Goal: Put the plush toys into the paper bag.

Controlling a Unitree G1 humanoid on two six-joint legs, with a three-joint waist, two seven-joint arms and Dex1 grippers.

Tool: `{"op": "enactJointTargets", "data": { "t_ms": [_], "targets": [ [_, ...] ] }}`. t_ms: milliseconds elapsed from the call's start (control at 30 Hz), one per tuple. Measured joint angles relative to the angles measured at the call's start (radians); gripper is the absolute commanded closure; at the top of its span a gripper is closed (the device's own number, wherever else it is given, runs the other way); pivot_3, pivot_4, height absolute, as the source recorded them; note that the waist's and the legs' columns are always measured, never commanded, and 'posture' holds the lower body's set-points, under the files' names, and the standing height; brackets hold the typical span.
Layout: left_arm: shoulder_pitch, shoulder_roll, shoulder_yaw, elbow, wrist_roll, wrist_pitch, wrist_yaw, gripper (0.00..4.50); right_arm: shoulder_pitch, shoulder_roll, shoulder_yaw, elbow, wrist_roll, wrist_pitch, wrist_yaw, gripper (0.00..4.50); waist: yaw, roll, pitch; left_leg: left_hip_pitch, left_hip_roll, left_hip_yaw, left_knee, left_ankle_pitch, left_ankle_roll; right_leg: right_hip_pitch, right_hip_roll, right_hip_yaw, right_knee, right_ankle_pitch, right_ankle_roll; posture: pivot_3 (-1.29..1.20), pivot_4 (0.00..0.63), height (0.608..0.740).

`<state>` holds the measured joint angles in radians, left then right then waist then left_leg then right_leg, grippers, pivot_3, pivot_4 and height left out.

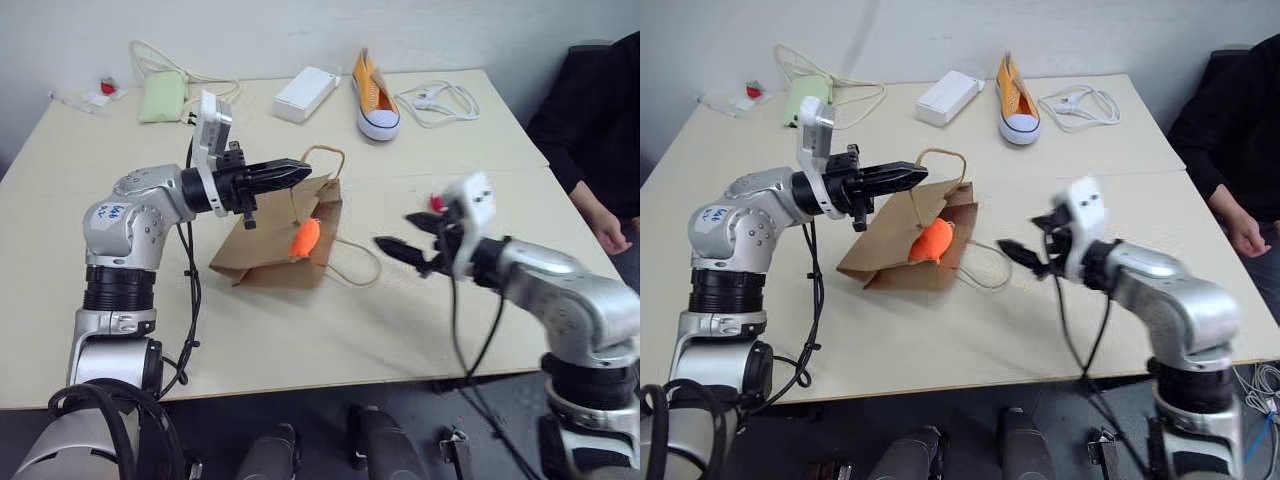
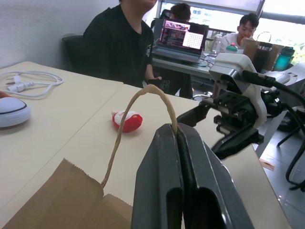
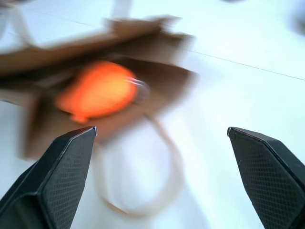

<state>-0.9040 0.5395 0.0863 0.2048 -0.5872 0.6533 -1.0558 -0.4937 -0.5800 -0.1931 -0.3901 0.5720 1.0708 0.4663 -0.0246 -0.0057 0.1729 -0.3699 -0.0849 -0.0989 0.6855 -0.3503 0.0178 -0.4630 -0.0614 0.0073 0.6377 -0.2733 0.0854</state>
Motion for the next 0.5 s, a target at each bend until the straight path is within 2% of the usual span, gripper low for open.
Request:
{"op": "enactJointTargets", "data": {
  "t_ms": [100, 200, 433, 500],
  "targets": [
    [0.0, 0.003, 0.015, -0.022, -0.006, 0.012, 0.017, 4.5, -0.051, 0.008, -0.027, 0.178, -0.106, -0.059, -0.114, 0.03, -0.005, 0.0, 0.0, 0.001, 0.0, 0.003, 0.0, 0.001, -0.001, -0.001, 0.0, 0.002, 0.004, 0.0, 0.0, 0.0, 0.15, 0.74],
    [0.008, 0.01, 0.022, -0.05, -0.012, 0.019, 0.026, 4.5, -0.154, 0.064, -0.028, 0.408, -0.212, -0.185, -0.219, 0.03, -0.007, 0.0, 0.0, 0.002, 0.0, 0.003, -0.001, 0.002, -0.002, -0.002, 0.0, 0.002, 0.005, 0.0, 0.0, 0.0, 0.15, 0.74],
    [0.022, 0.014, 0.031, -0.083, -0.018, 0.028, 0.05, 4.5, -0.426, 0.181, -0.021, 0.985, -0.326, -0.494, -0.331, 0.03, -0.008, 0.0, 0.0, 0.001, 0.0, 0.002, -0.002, 0.002, -0.001, -0.002, 0.0, 0.001, 0.004, 0.0, -0.001, 0.0, 0.15, 0.74],
    [0.024, 0.018, 0.035, -0.085, -0.019, 0.033, 0.055, 4.5, -0.491, 0.194, -0.031, 1.133, -0.334, -0.564, -0.339, 0.41, -0.006, 0.0, 0.0, 0.001, 0.0, 0.001, -0.002, 0.002, -0.001, -0.002, 0.0, 0.0, 0.004, 0.0, -0.001, 0.0, 0.15, 0.74]
  ]
}}
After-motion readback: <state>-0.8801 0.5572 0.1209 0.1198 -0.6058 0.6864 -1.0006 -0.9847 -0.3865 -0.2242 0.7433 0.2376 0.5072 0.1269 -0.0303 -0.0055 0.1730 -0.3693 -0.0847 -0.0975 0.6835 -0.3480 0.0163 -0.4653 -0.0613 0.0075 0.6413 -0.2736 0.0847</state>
